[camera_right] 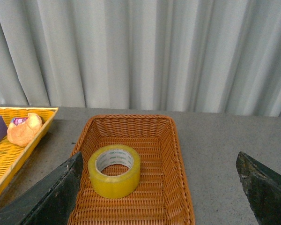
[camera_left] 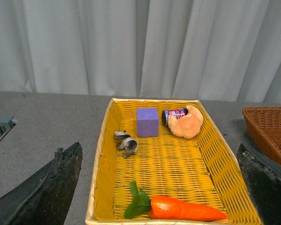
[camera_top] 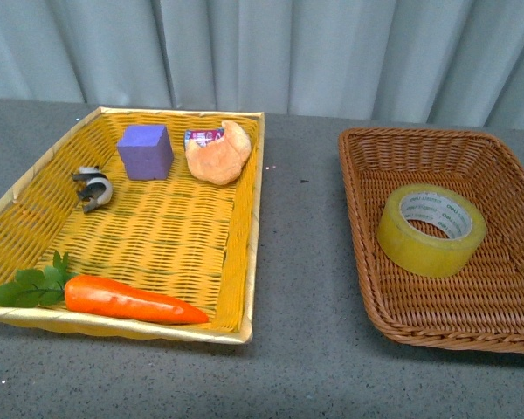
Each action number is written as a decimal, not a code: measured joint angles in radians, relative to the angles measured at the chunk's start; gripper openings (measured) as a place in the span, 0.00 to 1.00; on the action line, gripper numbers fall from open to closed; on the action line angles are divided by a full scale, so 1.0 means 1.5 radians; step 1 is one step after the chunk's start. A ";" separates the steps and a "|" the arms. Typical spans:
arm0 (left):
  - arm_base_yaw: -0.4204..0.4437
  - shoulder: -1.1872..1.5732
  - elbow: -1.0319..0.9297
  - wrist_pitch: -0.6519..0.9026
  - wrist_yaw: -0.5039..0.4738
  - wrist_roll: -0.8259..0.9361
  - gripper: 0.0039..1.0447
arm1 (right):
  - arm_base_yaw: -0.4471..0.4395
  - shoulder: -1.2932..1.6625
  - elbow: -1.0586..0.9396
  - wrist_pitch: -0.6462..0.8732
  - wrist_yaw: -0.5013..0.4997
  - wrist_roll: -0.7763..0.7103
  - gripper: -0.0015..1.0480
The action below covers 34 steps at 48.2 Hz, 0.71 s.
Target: Move tape to another basket
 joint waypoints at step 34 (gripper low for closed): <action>0.000 0.000 0.000 0.000 0.000 0.000 0.94 | 0.000 0.000 0.000 0.000 0.000 0.000 0.91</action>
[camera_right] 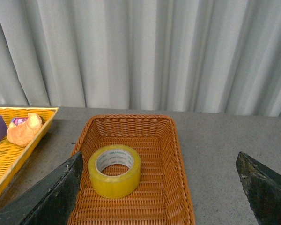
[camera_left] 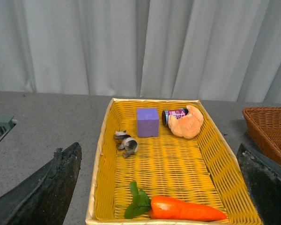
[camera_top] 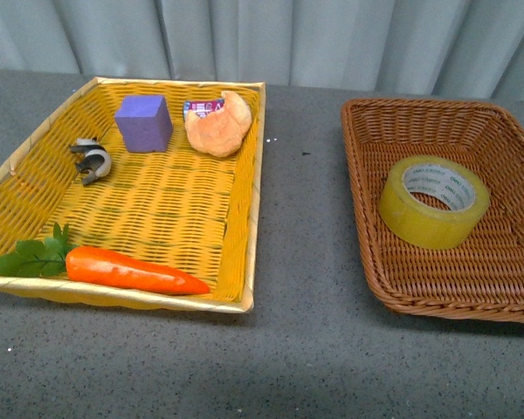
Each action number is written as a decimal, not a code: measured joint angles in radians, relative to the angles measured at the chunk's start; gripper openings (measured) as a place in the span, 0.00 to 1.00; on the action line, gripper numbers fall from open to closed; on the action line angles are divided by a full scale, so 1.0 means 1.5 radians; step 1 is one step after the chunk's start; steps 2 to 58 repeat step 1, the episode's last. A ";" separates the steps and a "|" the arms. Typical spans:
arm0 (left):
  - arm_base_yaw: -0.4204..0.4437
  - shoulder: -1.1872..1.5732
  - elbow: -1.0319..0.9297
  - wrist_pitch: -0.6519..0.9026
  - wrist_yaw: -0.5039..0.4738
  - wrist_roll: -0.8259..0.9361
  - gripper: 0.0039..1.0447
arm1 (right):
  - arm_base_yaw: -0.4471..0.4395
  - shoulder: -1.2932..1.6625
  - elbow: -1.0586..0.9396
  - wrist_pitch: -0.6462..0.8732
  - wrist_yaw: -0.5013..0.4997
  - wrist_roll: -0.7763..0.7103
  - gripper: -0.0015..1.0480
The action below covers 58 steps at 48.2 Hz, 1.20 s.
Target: Move tape to another basket
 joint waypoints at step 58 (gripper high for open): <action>0.000 0.000 0.000 0.000 0.000 0.000 0.94 | 0.000 0.000 0.000 0.000 0.000 0.000 0.91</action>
